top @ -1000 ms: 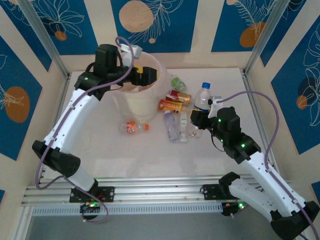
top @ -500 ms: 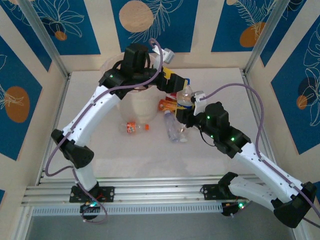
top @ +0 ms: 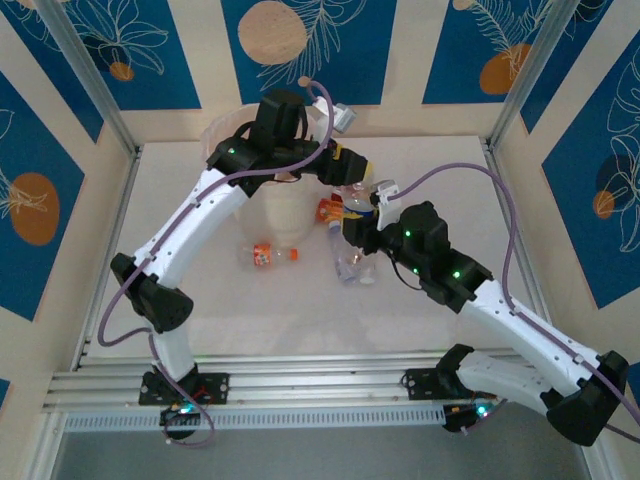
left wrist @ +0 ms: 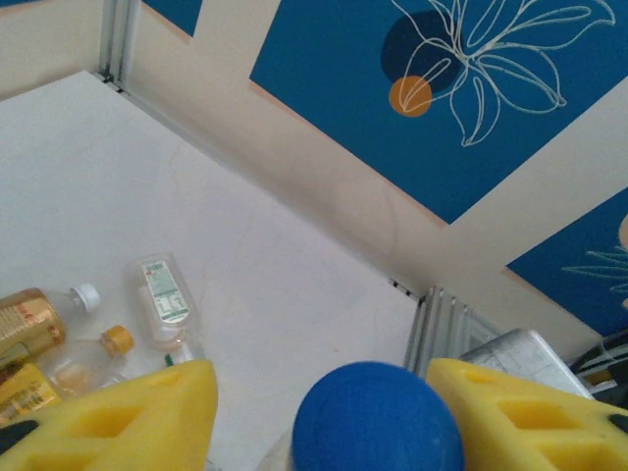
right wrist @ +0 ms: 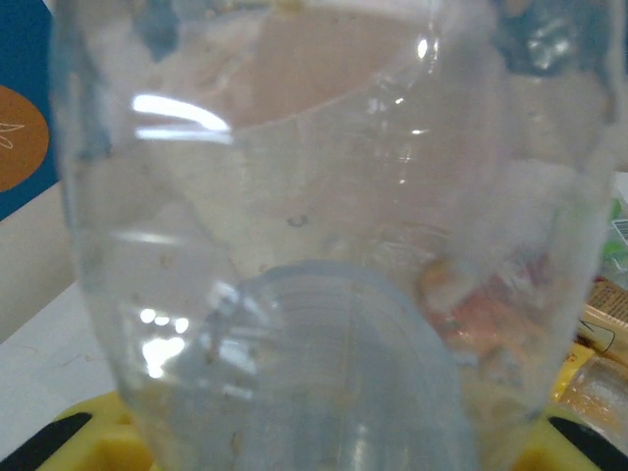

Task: Put the plastic bottles in the bin

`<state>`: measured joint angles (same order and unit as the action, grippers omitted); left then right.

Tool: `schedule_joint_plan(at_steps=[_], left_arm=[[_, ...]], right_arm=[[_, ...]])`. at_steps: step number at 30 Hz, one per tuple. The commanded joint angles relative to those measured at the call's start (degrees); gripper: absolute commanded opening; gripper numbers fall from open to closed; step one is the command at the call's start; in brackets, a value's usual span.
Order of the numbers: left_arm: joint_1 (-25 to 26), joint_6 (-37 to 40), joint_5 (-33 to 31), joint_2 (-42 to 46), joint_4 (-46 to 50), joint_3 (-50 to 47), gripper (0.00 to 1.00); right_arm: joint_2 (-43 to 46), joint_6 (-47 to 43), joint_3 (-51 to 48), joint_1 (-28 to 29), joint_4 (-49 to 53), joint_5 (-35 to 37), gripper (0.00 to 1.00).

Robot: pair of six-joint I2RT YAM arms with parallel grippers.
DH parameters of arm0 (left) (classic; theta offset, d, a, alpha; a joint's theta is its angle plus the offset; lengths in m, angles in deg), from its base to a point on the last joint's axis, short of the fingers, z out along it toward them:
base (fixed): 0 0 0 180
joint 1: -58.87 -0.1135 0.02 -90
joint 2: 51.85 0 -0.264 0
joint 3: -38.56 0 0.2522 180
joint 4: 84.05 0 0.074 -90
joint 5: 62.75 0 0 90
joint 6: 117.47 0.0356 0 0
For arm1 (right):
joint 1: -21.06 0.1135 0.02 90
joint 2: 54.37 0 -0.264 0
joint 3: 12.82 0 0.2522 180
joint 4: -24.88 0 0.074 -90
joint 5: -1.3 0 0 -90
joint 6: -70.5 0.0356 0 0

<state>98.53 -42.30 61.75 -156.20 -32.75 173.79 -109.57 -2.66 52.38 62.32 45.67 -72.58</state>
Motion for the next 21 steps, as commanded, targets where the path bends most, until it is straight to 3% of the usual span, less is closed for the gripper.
schedule_joint_plan(at_steps=[1, 11, 16, 19, 20, 21], left_arm=[[0.51, 0.87, 1.39, -0.16, 0.69, 1.59, 0.42], [0.51, 2.84, -2.99, 1.86, -0.05, 1.73, 0.11], [0.33, 4.70, -7.39, 3.29, -0.53, 2.58, 0.07], [0.08, 6.01, -11.03, 4.31, -1.42, 2.70, 0.06], [-0.17, 6.25, -12.18, 4.57, -1.63, 2.93, 0.05], [-0.48, 6.47, -13.11, 4.81, -1.76, 3.27, 0.05]], right_arm=[[0.00, -1.11, 2.44, 0.40, -2.36, 1.11, 0.38], [0.33, -0.56, 3.27, 0.46, -0.38, 2.27, 0.47], [1.05, -0.40, 4.64, 0.69, 2.48, 2.61, 0.70], [1.80, -0.37, 5.08, 1.17, 3.98, 3.53, 0.89], [2.22, -0.31, 5.08, 1.27, 4.41, 3.97, 1.00], [2.58, -0.27, 5.07, 1.35, 4.93, 4.47, 0.99]])
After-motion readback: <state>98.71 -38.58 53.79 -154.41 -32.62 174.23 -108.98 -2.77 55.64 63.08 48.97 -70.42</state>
